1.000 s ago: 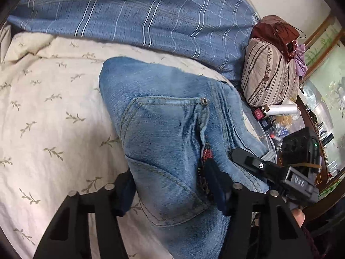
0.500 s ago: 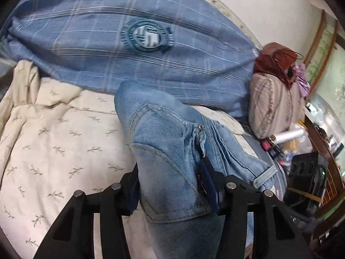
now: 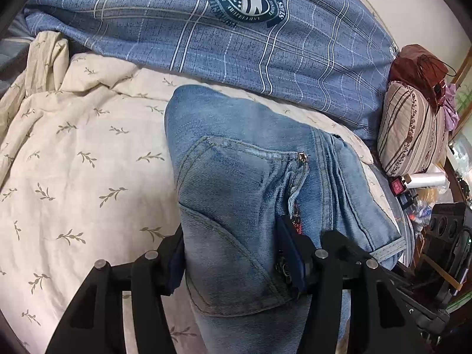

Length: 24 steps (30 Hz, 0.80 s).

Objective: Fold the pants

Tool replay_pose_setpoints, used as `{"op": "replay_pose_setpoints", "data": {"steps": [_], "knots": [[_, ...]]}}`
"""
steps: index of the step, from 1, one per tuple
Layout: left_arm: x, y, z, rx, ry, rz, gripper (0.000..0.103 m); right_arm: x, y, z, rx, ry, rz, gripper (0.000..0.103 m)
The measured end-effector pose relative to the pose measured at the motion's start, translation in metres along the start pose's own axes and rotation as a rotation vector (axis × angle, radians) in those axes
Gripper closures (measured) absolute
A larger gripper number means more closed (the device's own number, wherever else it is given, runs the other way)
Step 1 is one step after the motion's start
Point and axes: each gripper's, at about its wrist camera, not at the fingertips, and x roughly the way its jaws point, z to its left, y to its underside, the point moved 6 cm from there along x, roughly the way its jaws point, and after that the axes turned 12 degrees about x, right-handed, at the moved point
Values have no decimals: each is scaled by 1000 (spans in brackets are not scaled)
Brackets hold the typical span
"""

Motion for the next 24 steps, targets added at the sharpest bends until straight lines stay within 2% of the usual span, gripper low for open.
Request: {"op": "replay_pose_setpoints", "data": {"steps": [5, 10, 11, 13, 15, 19, 21, 24], "knots": [[-14, -12, -15, 84, -28, -86, 51, -11, -8, 21, -108, 0, -93, 44], [-11, -27, -23, 120, -11, -127, 51, -20, -23, 17, -91, 0, -175, 43], [-5, -27, -23, 126, -26, -104, 51, -17, -24, 14, -88, 10, -166, 43], [13, -16, -19, 116, -41, -2, 51, 6, -19, -5, 1, 30, -41, 43], [15, -14, -16, 103, -45, -12, 48, 15, -15, -20, 85, 24, 26, 43], [12, -15, -6, 56, -26, 18, 40, 4, -19, -22, 112, -22, 46, 43], [8, -17, 1, 42, -74, 13, 27, 0, -19, -23, 111, -26, 48, 42], [-15, -17, 5, 64, -198, -47, 22, -16, -18, -26, 101, -30, 27, 39]]}}
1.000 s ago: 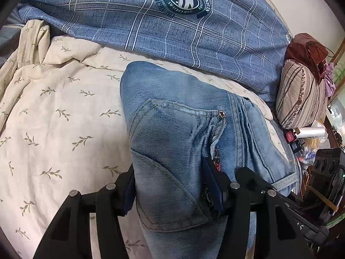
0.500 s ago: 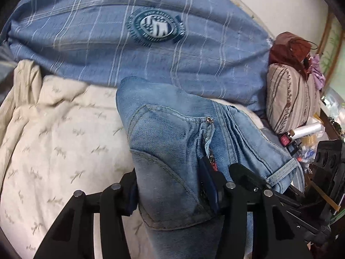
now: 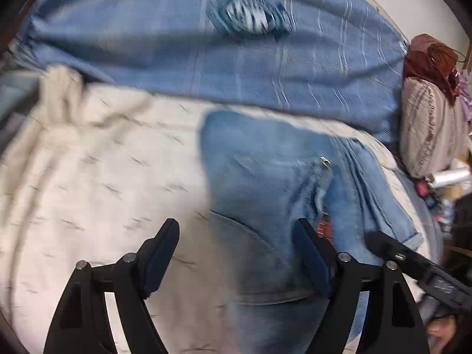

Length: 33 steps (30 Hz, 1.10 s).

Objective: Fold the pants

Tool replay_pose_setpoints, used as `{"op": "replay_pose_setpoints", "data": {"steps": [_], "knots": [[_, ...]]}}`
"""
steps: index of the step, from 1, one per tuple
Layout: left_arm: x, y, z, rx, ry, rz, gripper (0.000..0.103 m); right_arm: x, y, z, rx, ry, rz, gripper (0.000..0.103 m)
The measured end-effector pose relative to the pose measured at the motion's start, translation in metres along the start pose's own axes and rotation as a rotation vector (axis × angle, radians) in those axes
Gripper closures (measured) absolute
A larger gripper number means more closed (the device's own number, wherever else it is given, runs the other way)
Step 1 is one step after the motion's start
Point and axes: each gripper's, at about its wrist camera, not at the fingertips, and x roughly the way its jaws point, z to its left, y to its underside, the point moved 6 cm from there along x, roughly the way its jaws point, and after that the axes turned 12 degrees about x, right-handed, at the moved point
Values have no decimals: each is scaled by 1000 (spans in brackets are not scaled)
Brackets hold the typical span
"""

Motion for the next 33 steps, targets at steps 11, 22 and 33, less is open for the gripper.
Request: {"op": "replay_pose_setpoints", "data": {"steps": [11, 22, 33], "knots": [[-83, 10, -26, 175, -319, -160, 6, -94, 10, -6, 6, 8, -276, 32], [-116, 21, -42, 251, -380, -255, 1, -119, 29, 41, -198, 79, -478, 28], [-104, 15, -22, 200, -393, -211, 1, -88, 27, 44, -203, 94, -405, 28]]}}
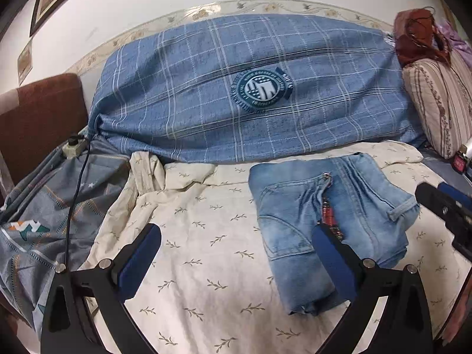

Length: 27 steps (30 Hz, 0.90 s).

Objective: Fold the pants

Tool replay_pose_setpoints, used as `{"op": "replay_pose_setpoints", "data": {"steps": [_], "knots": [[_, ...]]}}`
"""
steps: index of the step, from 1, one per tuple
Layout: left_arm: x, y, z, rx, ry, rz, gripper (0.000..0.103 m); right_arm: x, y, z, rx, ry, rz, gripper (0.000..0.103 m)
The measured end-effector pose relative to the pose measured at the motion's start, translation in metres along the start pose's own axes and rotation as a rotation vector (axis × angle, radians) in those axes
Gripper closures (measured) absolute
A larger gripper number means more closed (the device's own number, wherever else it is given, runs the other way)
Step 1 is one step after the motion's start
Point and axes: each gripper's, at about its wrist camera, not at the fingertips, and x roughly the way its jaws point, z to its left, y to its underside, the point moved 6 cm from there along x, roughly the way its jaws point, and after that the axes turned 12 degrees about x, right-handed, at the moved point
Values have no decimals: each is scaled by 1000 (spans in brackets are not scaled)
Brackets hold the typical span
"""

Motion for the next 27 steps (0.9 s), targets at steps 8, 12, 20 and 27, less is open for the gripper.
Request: {"op": "replay_pose_setpoints", "data": {"steps": [8, 12, 20, 27], "knots": [[3, 0, 14, -52, -11, 10, 1, 7, 10, 14, -47, -25, 44, 28], [6, 2, 14, -54, -14, 23, 1, 6, 13, 18, -60, -34, 49, 28], [6, 3, 15, -87, 32, 16, 1, 5, 13, 17, -56, -37, 54, 28], [6, 2, 18, -96, 18, -1, 1, 4, 14, 15, -56, -36, 59, 28]]}}
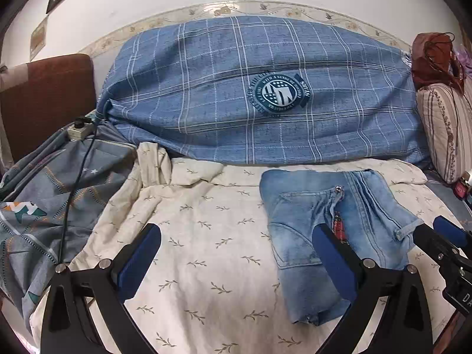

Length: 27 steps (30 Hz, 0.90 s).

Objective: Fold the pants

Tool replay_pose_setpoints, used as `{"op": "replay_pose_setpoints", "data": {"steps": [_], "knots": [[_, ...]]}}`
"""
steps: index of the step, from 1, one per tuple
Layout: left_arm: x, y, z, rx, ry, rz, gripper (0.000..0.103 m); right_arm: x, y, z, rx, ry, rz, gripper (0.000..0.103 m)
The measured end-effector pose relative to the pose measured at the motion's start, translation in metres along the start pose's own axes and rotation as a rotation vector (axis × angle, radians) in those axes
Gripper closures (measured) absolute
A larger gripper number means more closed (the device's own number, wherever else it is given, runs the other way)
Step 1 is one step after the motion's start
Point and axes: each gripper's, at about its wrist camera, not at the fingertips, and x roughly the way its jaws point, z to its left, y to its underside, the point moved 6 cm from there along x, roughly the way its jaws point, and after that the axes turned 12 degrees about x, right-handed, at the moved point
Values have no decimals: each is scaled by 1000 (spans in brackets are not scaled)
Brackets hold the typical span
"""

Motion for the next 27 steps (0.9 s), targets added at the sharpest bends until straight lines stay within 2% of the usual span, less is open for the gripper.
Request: {"op": "replay_pose_setpoints", "data": {"steps": [10, 21, 27], "knots": [[12, 2, -9, 49, -1, 80, 1, 0, 0, -1, 4, -2, 3, 28], [14, 2, -1, 29, -21, 103, 1, 1, 0, -2, 2, -3, 8, 28], [9, -1, 9, -1, -45, 75, 1, 1, 0, -2, 0, -5, 11, 28]]}}
